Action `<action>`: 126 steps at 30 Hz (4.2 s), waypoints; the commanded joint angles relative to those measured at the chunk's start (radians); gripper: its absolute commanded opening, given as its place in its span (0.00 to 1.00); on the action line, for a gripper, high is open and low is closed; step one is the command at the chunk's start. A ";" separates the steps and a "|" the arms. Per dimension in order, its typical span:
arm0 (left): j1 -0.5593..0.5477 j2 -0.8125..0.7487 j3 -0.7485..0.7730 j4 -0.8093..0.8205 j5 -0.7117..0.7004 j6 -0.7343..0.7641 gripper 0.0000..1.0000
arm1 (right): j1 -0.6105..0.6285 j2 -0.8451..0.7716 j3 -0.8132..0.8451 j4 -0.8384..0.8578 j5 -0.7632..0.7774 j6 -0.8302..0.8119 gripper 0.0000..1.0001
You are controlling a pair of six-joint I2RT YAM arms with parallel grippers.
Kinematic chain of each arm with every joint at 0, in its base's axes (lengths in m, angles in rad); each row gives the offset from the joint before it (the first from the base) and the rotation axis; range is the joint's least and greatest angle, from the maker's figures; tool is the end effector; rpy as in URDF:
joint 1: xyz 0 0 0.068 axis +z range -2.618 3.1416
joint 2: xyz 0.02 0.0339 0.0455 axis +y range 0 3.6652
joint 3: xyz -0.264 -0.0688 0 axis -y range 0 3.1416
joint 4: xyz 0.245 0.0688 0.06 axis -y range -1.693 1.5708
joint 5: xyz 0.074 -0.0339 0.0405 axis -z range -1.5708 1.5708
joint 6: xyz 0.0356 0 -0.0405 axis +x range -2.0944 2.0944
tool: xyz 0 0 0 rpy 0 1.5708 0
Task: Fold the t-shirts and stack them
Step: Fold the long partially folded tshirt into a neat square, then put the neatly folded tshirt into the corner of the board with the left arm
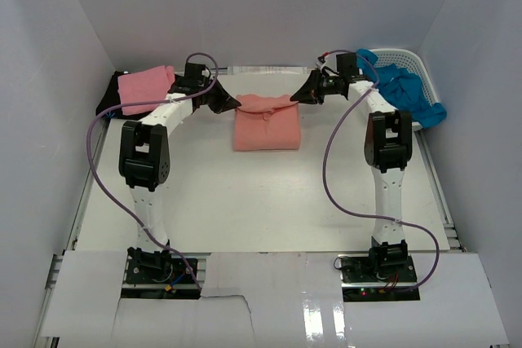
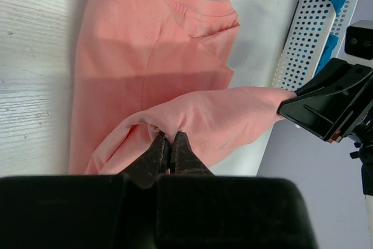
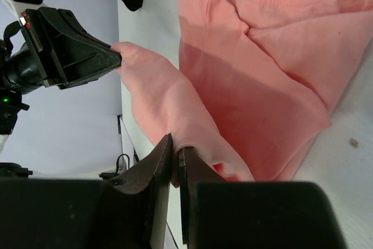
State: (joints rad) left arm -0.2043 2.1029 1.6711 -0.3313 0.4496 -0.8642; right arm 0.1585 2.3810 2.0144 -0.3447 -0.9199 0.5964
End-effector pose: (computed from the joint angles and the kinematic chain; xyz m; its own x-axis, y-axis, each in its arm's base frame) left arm 0.4651 -0.1122 0.2197 -0.8123 -0.5312 -0.2407 -0.1964 0.6378 -0.7447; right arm 0.5227 0.1122 0.2013 -0.9213 0.1974 -0.3350 -0.2094 0.4742 0.8552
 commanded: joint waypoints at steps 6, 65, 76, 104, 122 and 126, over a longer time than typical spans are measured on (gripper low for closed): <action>0.019 0.012 0.041 0.021 -0.006 -0.006 0.00 | -0.007 0.066 0.060 0.163 -0.091 0.100 0.14; -0.055 0.020 -0.254 0.313 -0.109 0.231 0.98 | 0.050 0.015 -0.157 0.015 0.213 -0.230 0.79; -0.060 0.046 -0.258 0.253 -0.107 0.251 0.33 | 0.070 -0.029 -0.317 0.021 0.217 -0.253 0.21; -0.270 -0.554 -0.878 0.067 -0.173 0.139 0.00 | 0.119 -0.865 -1.280 0.174 0.354 -0.250 0.88; -0.061 -0.319 -0.446 0.052 -0.078 0.318 0.00 | 0.116 -1.085 -1.269 0.069 0.395 -0.241 0.92; 0.000 -0.144 -0.271 0.081 0.009 0.318 0.00 | 0.116 -1.123 -1.266 0.059 0.395 -0.231 0.91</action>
State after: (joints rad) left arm -0.2405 1.8690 1.2922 -0.2794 0.3744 -0.5755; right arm 0.2771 1.2984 0.7105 -0.2672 -0.5278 0.3603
